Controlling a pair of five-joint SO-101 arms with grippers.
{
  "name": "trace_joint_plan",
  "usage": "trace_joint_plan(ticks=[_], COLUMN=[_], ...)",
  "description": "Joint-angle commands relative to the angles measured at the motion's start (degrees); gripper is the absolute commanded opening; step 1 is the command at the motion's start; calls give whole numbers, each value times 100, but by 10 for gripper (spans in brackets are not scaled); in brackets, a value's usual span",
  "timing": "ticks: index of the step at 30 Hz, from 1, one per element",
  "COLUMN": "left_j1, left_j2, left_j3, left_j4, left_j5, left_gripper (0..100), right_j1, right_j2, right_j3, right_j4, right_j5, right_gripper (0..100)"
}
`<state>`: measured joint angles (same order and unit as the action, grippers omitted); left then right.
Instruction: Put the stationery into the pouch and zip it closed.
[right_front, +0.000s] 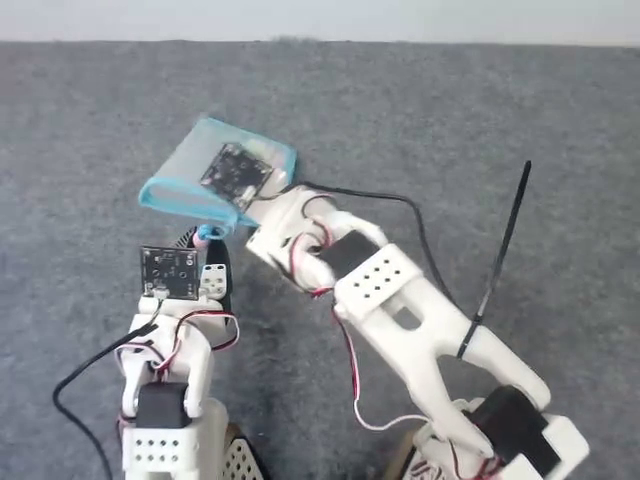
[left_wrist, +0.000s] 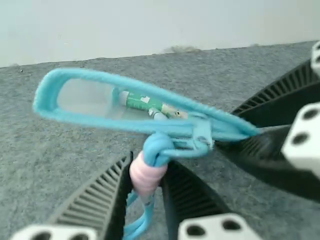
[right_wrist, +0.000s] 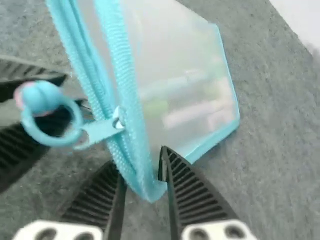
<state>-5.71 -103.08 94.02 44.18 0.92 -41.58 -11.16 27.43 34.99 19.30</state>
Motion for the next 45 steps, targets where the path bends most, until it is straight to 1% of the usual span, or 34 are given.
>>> trace_joint_plan(ticks=[1, 4, 8, 11, 20, 24, 29, 31, 34, 38, 44, 45], left_j1=[-35, -44, -79, -79, -79, -79, -70, -53, -44, -44, -44, -44], left_j2=[-132, -132, -132, -132, -132, -132, -132, -132, -132, -132, -132, -132], left_j3=[-277, -277, -127, -101, -92, -92, -84, -84, -84, -84, -84, -84], left_j4=[-193, -202, -457, -492, -492, -492, -492, -492, -492, -484, -484, -484], left_j5=[62, 62, 62, 62, 62, 62, 62, 62, 62, 62, 62, 62], left_gripper=[12, 12, 12, 12, 12, 12, 12, 12, 12, 12, 12, 12], right_j1=[523, 760, 998, 1253, 2132, 2501, 3143, 3266, 3099, 2352, 1349, 1138], right_j2=[-13, -48, -48, -48, -48, -57, -57, -57, -66, -356, -1640, -1877], right_j3=[167, 352, 360, 387, 519, 642, 668, 668, 642, 668, 782, 923], right_j4=[31, 75, 514, 646, 673, 673, 673, 673, 673, 743, 1437, 1446], right_j5=[-105, -62, -53, -62, -35, 141, 264, 360, 378, 352, 396, 519], right_gripper=[6, 6, 6, 6, 6, 6, 6, 6, 7, 9, 13, 31])
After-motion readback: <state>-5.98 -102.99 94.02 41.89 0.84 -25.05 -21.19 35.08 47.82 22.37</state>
